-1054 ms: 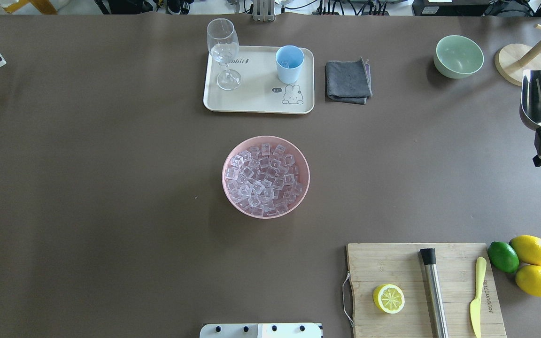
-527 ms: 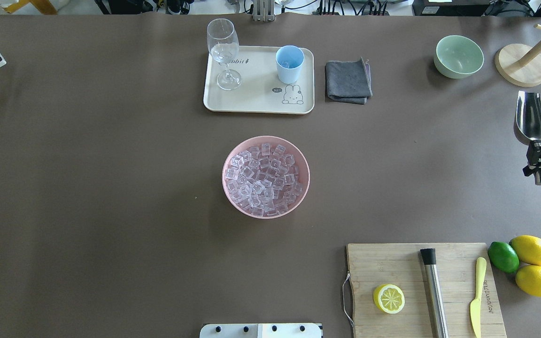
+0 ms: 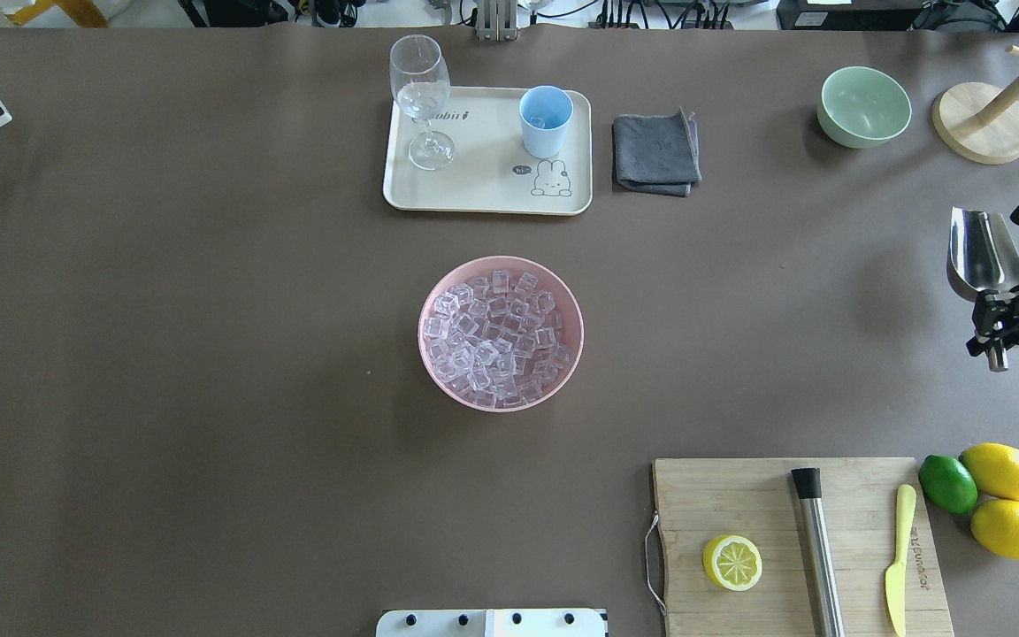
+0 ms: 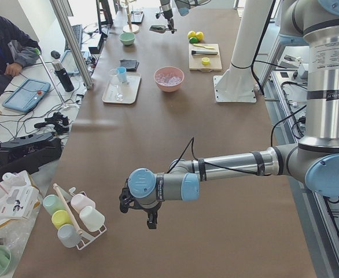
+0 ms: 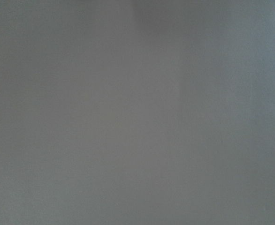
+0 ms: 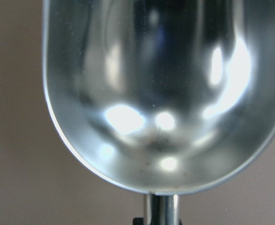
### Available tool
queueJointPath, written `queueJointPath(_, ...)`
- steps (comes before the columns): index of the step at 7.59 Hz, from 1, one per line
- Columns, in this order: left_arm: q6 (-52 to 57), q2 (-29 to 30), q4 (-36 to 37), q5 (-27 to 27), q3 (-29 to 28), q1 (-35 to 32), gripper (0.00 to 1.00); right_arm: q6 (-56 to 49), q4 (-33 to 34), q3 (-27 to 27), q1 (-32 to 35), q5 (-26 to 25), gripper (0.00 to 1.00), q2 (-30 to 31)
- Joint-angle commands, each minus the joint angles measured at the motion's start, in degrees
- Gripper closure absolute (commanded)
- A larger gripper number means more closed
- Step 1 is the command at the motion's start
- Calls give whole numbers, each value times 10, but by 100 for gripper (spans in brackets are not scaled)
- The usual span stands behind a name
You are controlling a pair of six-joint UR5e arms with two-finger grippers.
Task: Put ice in cup with scoop
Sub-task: 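Lower the scoop onto the table, open the right gripper and withdraw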
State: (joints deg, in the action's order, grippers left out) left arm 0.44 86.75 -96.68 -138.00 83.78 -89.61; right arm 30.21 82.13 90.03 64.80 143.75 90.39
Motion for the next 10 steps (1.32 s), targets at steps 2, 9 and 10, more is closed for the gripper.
queueJointPath(2,0,0,0,0,1,1,2,3,1,-30,-5,19,100,0)
queueJointPath(9,0,0,0,0,0,1,2,2,-1,-36,-5,29,0,-23)
queueJointPath(10,0,0,0,0,0,1,2,3,0,-3,5,23,0,-20)
